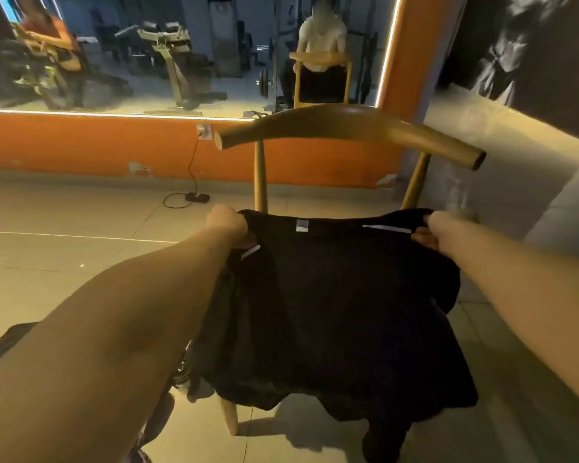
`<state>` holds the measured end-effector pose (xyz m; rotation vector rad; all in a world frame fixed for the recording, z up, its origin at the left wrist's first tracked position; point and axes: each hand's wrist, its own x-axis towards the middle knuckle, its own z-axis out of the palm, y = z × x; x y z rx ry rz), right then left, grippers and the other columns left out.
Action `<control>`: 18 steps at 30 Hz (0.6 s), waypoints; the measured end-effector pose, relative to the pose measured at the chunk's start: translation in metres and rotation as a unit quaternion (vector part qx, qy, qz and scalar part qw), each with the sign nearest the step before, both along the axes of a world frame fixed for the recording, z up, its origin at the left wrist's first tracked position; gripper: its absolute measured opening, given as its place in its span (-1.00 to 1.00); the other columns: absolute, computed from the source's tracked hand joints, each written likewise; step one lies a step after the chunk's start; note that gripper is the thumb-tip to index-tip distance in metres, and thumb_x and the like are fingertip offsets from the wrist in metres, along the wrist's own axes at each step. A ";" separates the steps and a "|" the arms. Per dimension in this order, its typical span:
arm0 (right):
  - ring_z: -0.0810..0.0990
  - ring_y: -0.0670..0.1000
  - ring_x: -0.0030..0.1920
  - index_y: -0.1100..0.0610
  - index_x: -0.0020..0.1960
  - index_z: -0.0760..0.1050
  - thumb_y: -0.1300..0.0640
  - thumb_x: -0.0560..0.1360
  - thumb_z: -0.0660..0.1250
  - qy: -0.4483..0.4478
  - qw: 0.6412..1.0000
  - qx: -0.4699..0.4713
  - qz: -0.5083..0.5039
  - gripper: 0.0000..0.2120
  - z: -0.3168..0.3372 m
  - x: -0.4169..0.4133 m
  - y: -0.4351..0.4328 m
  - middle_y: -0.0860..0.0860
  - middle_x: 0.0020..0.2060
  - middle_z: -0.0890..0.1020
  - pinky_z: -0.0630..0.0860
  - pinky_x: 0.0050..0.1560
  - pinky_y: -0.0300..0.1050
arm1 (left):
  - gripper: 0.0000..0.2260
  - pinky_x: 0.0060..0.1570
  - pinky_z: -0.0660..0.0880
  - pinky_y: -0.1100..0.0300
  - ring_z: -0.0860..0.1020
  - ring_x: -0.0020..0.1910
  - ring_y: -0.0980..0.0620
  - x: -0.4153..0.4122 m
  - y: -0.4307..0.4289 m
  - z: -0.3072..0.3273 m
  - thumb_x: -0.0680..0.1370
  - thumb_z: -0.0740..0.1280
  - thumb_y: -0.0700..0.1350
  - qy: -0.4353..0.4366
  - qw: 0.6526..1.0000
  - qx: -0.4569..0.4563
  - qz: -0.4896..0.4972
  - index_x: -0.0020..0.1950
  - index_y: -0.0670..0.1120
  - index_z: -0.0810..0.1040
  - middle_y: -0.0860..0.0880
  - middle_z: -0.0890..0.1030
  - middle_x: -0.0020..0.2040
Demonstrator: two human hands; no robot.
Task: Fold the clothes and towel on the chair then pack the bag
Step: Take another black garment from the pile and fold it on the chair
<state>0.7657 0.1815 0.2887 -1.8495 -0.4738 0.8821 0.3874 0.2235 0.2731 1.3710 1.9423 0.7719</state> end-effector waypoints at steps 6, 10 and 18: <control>0.71 0.17 0.00 0.14 0.08 0.68 0.08 0.47 0.38 -0.162 0.986 0.040 0.000 -0.75 -0.073 0.022 0.046 0.11 -0.05 0.72 0.64 0.12 0.15 | -0.82 -0.27 0.48 0.29 0.55 -0.08 0.02 0.037 0.051 -0.042 0.65 0.28 -0.22 0.007 0.999 0.041 -0.022 0.24 -0.18 0.54 -0.12 0.60 0.11; 0.62 0.12 0.15 0.07 0.16 0.66 0.13 0.62 0.28 -0.265 0.958 0.074 0.085 -0.79 -0.086 0.014 0.052 0.06 0.11 0.69 0.49 0.20 -0.11 | -0.68 0.02 0.54 0.11 0.56 0.09 -0.05 0.048 0.079 -0.070 0.57 0.32 -0.29 0.007 0.997 0.027 -0.071 0.31 -0.08 0.49 -0.11 0.57 0.18; 0.21 0.18 0.56 -0.07 0.66 -0.06 0.08 0.64 0.30 -0.370 0.846 -0.083 0.374 -0.26 -0.099 0.004 0.071 0.06 0.57 0.26 0.15 0.55 0.08 | -0.25 0.40 0.46 -0.14 0.45 0.43 -0.20 0.050 0.093 -0.087 0.58 0.25 -0.36 0.152 0.970 0.053 -0.185 0.67 0.13 0.09 -0.13 0.35 0.56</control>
